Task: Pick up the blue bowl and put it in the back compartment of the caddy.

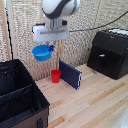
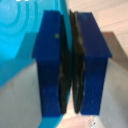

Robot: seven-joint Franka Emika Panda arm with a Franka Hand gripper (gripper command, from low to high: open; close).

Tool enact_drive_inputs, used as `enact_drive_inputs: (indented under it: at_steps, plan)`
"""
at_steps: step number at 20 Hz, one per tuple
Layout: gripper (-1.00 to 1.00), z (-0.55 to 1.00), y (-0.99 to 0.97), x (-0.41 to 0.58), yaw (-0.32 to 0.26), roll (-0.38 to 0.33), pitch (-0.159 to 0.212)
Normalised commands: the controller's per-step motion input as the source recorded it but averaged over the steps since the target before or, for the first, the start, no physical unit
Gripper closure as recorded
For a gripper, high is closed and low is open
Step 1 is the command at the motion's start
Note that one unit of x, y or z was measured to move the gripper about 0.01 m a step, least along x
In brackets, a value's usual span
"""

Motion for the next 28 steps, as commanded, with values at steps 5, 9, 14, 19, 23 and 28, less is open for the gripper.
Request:
enact_drive_inputs:
  at_steps: [5, 9, 14, 19, 23, 28]
  plan:
    - [1.0, 0.7, 0.83, 0.114, -0.017, 0.037, 0.0]
    - [1.0, 0.39, 0.95, 0.032, 0.0, -0.006, 0.01]
    - [1.0, 0.0, 0.95, 0.188, 0.0, -0.046, 0.0]
    - [1.0, -0.09, 0.9, 0.245, 0.0, -0.071, 0.0]
    - [1.0, -0.23, 0.77, 0.192, 0.0, -0.105, 0.0]
    - [1.0, -0.38, 0.44, 0.006, 0.007, -0.147, 0.023]
